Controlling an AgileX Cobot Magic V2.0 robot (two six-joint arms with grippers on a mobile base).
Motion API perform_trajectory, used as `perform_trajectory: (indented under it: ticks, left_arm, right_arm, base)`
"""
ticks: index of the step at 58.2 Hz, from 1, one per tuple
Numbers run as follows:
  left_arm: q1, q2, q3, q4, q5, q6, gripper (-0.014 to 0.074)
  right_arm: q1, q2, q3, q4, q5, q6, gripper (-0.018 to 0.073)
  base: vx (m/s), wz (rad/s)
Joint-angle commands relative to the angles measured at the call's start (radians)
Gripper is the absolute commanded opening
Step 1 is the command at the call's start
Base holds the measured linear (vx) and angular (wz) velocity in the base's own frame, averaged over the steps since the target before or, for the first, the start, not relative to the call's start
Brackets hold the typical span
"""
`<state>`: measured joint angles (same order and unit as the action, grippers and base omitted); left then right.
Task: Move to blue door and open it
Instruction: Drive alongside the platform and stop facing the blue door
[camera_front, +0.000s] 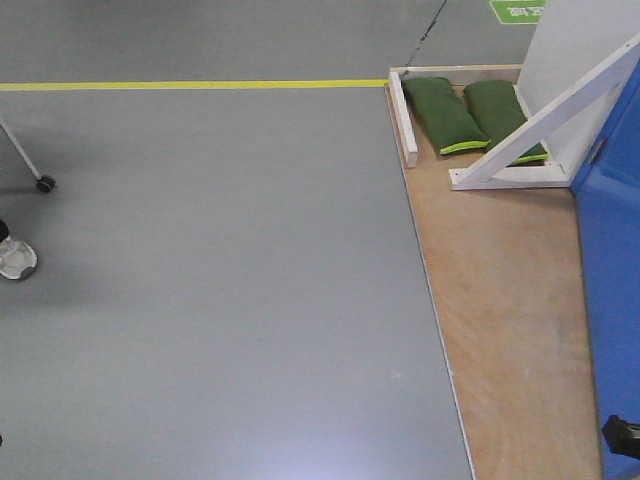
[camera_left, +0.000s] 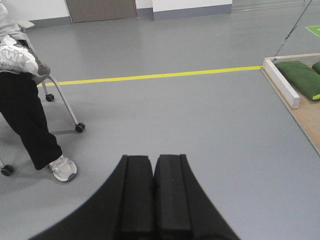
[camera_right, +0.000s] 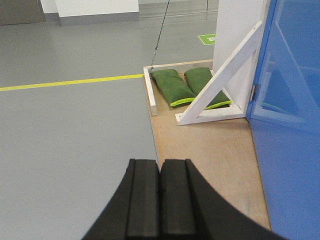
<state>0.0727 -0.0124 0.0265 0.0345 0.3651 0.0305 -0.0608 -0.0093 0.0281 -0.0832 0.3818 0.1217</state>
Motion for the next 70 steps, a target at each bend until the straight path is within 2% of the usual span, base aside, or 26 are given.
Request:
perform_trajectory:
  ticks: [1,33,70]
  left_arm:
    - [0.000,-0.016,0.001,-0.005,-0.078,-0.003,0.0070]
    - [0.000,-0.016,0.001,-0.005,-0.078,-0.003,0.0070]
    - [0.000,-0.015,0.001,-0.005,-0.078,-0.003,0.0070]
  right_arm:
    - [-0.003,-0.019,0.019,-0.005,-0.078,-0.004,0.0002]
    - [-0.003,-0.019,0.019,-0.005,-0.078,-0.004,0.0002]
    - [-0.003,-0.019,0.019,-0.005,-0.078,-0.004,0.0002]
  base:
    - [0.28,0.00]
    - [0.22,0.00]
    - [0.06,0.00]
